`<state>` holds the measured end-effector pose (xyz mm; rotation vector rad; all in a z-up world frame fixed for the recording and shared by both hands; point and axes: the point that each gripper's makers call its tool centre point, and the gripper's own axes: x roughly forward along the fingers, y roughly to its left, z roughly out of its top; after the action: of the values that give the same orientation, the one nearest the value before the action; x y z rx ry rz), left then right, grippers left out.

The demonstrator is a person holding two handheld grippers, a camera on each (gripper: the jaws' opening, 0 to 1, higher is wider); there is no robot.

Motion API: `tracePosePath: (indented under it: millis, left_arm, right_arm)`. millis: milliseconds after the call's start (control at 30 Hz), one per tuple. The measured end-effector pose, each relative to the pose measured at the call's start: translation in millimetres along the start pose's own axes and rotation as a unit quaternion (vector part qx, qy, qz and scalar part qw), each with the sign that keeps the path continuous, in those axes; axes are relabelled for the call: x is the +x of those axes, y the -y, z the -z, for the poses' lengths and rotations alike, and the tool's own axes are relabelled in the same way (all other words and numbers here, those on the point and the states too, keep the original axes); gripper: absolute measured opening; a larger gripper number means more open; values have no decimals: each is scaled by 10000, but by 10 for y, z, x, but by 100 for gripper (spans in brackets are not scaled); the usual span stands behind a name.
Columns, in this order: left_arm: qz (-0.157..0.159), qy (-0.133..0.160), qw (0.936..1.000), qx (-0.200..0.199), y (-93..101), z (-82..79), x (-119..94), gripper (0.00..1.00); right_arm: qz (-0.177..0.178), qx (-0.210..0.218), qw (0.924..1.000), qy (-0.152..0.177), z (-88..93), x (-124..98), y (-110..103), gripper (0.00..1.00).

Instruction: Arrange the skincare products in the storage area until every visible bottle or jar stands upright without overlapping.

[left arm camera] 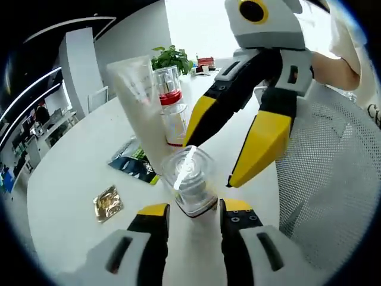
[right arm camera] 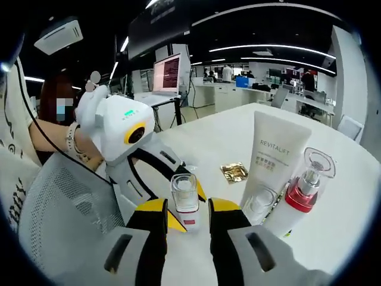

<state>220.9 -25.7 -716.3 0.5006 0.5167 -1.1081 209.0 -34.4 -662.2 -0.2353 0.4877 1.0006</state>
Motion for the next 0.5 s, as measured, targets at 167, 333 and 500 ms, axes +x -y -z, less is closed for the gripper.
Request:
tracePosePath:
  millis: [167, 333, 500]
  left_arm:
    - [-23, -245, 9997, 27, 43, 100, -77, 29]
    - [-20, -502, 9985, -224, 68, 196, -144, 24]
    - [111, -785, 9962, -371, 155, 270, -170, 19]
  right_arm:
    - [-57, -250, 9993, -264, 102, 0, 49, 26]
    - [-156, -544, 9976, -394, 129, 59, 47, 24]
    - [-312, -784, 9947, -590, 191, 147, 62, 22]
